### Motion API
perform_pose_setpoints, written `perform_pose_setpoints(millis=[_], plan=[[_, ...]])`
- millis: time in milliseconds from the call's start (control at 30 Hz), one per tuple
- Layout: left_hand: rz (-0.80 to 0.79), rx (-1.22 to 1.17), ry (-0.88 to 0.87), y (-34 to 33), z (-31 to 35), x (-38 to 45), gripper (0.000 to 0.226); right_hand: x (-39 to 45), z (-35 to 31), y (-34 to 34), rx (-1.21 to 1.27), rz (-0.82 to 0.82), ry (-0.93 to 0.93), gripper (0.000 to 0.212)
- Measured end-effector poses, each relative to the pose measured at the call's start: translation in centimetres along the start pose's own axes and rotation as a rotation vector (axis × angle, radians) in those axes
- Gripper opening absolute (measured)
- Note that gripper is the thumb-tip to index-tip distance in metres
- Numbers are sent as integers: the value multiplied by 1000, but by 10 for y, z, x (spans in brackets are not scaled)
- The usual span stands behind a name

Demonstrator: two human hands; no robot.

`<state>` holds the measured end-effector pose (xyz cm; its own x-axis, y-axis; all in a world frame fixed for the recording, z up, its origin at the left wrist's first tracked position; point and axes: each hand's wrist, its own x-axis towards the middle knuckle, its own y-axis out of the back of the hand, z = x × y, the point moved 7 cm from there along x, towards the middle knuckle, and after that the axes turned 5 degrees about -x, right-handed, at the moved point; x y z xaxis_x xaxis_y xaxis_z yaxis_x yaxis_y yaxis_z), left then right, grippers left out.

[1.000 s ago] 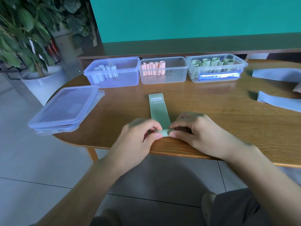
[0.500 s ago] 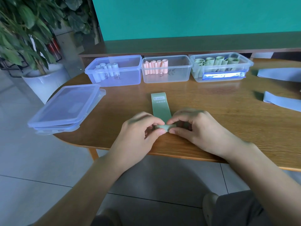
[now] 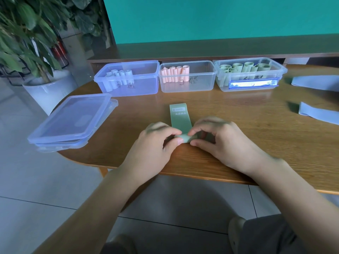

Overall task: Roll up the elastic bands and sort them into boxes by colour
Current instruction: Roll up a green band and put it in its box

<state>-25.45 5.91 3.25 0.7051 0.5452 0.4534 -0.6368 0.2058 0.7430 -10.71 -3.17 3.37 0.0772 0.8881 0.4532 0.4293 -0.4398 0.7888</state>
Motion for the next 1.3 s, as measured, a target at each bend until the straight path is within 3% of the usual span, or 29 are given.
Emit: perform_pose_setpoints(millis=[167, 500, 667, 933, 1133, 1300], plan=[[66, -85, 21, 9, 3, -1, 21, 5, 4, -1, 8, -6, -5, 14], [-10, -9, 33, 0, -2, 5, 26, 3, 4, -3, -35, 58, 12, 28], [6, 24, 14, 0, -1, 8, 31, 6, 7, -10, -50, -5, -24, 32], [46, 75, -47, 1, 5, 6, 18, 8, 10, -16, -87, -57, -46, 40], [27, 107, -25, -2, 1, 9, 27, 6, 7, -13, -92, -22, -44, 36], [58, 115, -66, -1, 2, 10, 28, 9, 12, -18, -80, -71, -74, 48]])
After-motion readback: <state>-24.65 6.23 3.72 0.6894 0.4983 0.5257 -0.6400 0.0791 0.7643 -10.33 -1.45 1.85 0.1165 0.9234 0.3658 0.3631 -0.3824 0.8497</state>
